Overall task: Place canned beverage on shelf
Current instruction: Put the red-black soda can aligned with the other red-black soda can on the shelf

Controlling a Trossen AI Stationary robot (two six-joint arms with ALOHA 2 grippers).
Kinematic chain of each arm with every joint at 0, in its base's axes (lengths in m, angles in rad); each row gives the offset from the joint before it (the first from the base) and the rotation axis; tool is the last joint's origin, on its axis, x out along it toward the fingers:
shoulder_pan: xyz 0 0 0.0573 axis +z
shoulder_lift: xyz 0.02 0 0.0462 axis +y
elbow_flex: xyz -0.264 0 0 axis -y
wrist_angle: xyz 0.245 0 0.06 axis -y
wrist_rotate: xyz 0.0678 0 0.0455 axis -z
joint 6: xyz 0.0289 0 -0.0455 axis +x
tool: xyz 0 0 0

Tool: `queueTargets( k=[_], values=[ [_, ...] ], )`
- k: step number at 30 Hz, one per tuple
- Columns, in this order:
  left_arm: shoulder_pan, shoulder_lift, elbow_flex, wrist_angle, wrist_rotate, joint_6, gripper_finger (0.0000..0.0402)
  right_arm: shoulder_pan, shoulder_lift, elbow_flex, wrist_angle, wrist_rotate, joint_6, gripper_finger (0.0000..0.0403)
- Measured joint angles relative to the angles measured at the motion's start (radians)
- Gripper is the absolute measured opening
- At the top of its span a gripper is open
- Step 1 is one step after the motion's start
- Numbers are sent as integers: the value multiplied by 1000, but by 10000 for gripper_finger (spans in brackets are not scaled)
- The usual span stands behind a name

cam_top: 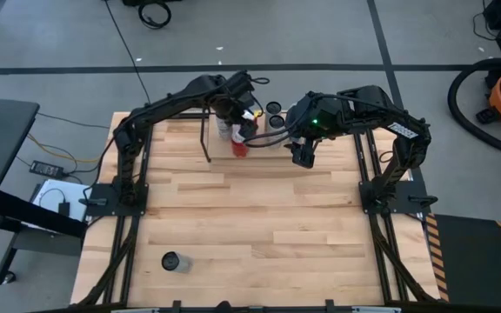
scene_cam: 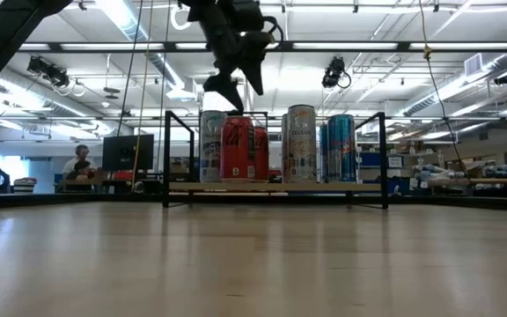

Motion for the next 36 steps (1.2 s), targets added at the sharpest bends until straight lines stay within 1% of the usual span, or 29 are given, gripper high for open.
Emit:
queueTargets(
  k=[6, 9, 12, 17, 20, 24, 26, 29, 30, 33, 36],
  values=[
    [-5, -3, 85, -74, -4, 6, 315, 0, 0, 0, 0, -6, 0, 320],
    [-4, 0, 151, -152, -7, 72, 315, 0, 5, -9, 2, -31, 0, 320],
    [-4, -3, 220, -217, -7, 130, 315, 0, 8, -48, 16, -53, 0, 320],
    [-15, -7, 327, -271, -7, 142, 315, -8, 8, -131, 79, -55, -27, 320],
    [-17, -48, 310, -267, -12, 175, 315, -18, 8, -171, 142, -54, -51, 320],
    [-14, -87, 310, -312, -16, 196, 315, -35, 10, -212, 233, -57, -59, 320],
    [-8, -105, 309, -319, -19, 196, 315, -40, 10, -223, 285, -103, -84, 321],
    [-9, -141, 309, -321, -19, 196, 315, -44, 11, -229, 370, -226, -135, 323],
    [-9, -150, 309, -322, -19, 196, 315, -45, 11, -229, 406, -251, -149, 325],
    [-9, -173, 309, -323, -18, 195, 315, -44, 11, -229, 502, -261, -197, 335],
    [-10, -199, 309, -323, -18, 193, 315, -50, 11, -229, 519, -248, -240, 349]
  ],
)
